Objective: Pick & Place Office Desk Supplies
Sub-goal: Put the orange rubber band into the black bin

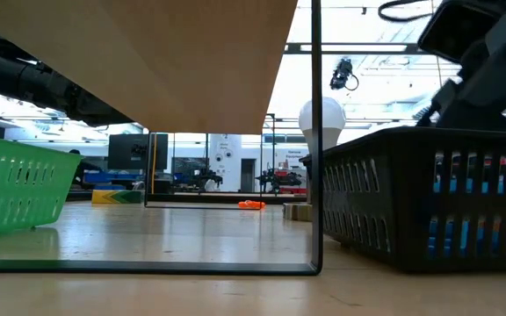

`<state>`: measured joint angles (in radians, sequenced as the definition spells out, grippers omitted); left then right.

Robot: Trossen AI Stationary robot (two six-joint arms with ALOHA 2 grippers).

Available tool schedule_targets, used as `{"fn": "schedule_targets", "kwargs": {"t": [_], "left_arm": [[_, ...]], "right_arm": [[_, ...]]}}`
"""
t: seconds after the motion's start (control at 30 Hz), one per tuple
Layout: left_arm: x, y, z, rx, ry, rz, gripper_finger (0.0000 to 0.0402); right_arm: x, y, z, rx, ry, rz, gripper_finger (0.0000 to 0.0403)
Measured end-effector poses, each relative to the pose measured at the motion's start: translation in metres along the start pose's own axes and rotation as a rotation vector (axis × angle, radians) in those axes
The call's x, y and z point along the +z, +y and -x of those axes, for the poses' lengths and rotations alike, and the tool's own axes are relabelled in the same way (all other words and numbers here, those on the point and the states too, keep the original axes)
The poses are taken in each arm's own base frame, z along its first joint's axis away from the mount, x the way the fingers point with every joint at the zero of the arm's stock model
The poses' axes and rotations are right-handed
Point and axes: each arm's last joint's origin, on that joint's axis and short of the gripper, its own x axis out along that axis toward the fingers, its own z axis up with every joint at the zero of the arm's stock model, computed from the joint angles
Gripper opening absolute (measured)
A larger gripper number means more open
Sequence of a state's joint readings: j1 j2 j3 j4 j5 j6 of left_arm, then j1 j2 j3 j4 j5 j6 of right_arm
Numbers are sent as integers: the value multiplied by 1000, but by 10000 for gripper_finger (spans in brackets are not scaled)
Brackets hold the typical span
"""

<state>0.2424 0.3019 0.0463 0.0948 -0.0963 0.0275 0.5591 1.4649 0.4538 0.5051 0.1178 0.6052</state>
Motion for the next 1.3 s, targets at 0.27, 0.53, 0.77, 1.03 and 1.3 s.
{"fn": "schedule_targets", "kwargs": {"t": [0.27, 0.53, 0.77, 1.03, 1.3], "left_arm": [[2, 0, 0, -8, -23, -8, 273], [6, -1, 0, -24, -69, -12, 273], [9, -1, 0, -22, -99, -23, 273], [19, 0, 2, -15, -203, -40, 273], [21, 0, 2, -30, -219, -41, 273]], "right_arm": [[15, 2, -2, -106, -109, 179, 137], [53, 5, -6, -286, -230, 451, 137], [79, -2, -6, -403, -279, 611, 137], [106, -1, -2, -473, -403, 672, 137], [113, -11, 2, -600, -453, 586, 137]]}}
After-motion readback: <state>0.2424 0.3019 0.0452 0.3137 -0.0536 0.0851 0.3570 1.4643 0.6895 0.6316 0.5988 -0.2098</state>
